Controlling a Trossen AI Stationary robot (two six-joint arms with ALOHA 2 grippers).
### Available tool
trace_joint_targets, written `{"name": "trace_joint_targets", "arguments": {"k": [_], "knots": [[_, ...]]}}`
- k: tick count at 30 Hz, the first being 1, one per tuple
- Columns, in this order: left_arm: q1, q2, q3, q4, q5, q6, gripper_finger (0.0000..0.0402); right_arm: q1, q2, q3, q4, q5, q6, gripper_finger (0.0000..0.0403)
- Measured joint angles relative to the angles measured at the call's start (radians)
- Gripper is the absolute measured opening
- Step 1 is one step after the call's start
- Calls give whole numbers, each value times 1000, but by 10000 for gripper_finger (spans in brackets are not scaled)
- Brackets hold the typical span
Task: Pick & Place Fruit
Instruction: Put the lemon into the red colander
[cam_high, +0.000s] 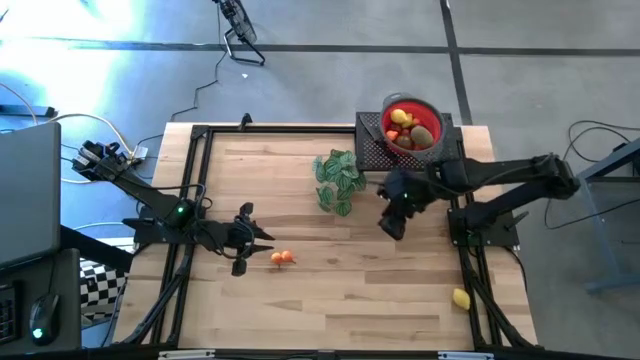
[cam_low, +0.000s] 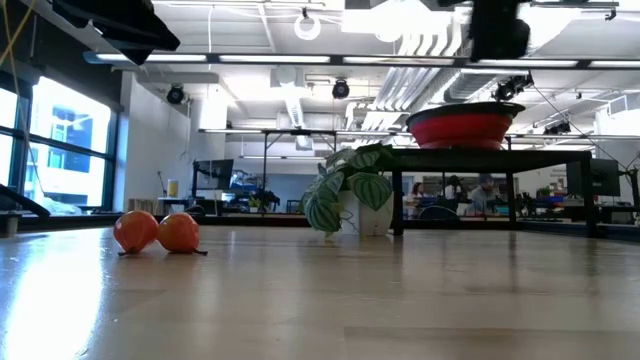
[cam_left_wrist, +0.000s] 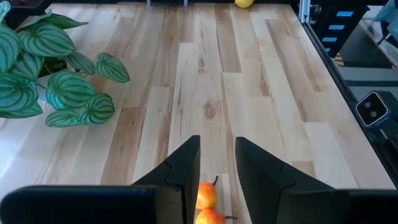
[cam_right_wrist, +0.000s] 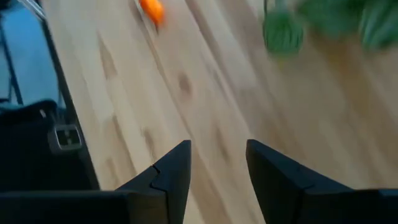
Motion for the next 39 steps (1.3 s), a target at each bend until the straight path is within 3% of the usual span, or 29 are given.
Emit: {"name": "trace_joint_targets", "arguments": {"k": [4, 13, 22, 31, 39], "knots": [[0, 0, 0, -1, 0, 0, 99, 79, 0, 0, -86, 8, 119, 148], [0, 0, 0, -7, 0, 0, 99, 223, 0, 0, -196, 158, 439, 148], [0, 0, 0, -7, 0, 0, 99, 319, 74, 0, -344, 182, 748, 148], [0, 0, 0, -7, 0, 0, 99, 403, 242, 0, -390, 28, 830, 148], [0, 0, 0, -7, 0, 0, 99, 519, 342, 0, -393, -125, 1009, 147]]}}
